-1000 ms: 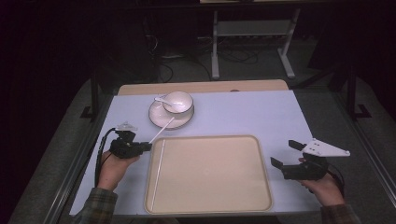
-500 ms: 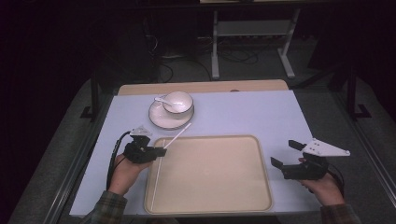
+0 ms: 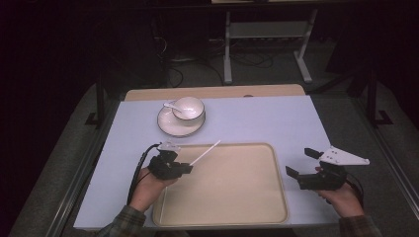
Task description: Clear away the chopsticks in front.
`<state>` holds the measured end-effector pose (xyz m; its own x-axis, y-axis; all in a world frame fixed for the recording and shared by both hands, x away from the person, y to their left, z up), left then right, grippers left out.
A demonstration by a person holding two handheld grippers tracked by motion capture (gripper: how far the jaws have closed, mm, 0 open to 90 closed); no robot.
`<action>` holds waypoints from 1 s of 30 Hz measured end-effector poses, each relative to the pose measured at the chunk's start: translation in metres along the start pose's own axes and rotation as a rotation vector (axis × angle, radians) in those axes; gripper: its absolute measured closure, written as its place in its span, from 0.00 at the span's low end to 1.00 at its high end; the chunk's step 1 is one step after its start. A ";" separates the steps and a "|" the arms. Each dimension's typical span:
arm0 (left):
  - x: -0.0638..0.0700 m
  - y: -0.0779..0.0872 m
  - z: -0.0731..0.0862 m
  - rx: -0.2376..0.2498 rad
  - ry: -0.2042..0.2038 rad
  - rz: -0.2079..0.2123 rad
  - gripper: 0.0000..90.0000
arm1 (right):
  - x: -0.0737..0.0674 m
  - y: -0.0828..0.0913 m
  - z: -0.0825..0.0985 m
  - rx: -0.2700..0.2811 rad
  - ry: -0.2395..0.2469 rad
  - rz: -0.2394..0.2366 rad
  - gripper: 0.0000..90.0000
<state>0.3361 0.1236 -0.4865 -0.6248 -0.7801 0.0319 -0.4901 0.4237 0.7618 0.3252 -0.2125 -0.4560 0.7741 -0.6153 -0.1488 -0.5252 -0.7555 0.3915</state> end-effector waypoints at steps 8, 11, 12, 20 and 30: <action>0.013 -0.019 0.004 -0.035 -0.031 0.009 0.93 | 0.000 0.000 0.000 0.001 -0.001 0.001 0.05; 0.017 -0.024 0.004 -0.044 -0.044 0.009 0.93 | 0.000 0.000 0.000 0.000 0.000 0.000 0.05; 0.018 -0.026 0.004 -0.047 -0.048 0.012 0.93 | 0.000 0.000 0.000 0.000 0.000 0.000 0.05; 0.025 -0.035 0.009 -0.069 -0.068 0.004 0.93 | 0.000 0.001 0.000 0.002 0.000 0.003 0.05; 0.026 -0.035 0.010 -0.066 -0.070 0.007 0.92 | 0.001 0.001 -0.001 0.003 0.003 0.003 0.05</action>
<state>0.3313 0.0933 -0.5191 -0.6701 -0.7422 -0.0064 -0.4462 0.3959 0.8026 0.3254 -0.2133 -0.4552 0.7736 -0.6169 -0.1449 -0.5285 -0.7542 0.3896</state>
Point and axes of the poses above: each handheld gripper's, and its own axes: y roughly backward along the jaws, z roughly out of its underside, x roughly to its right, the point moved 10 cm from there along -y, roughly forward along the jaws, and after that the axes turned 14 degrees about -z, right-handed, at the moved point
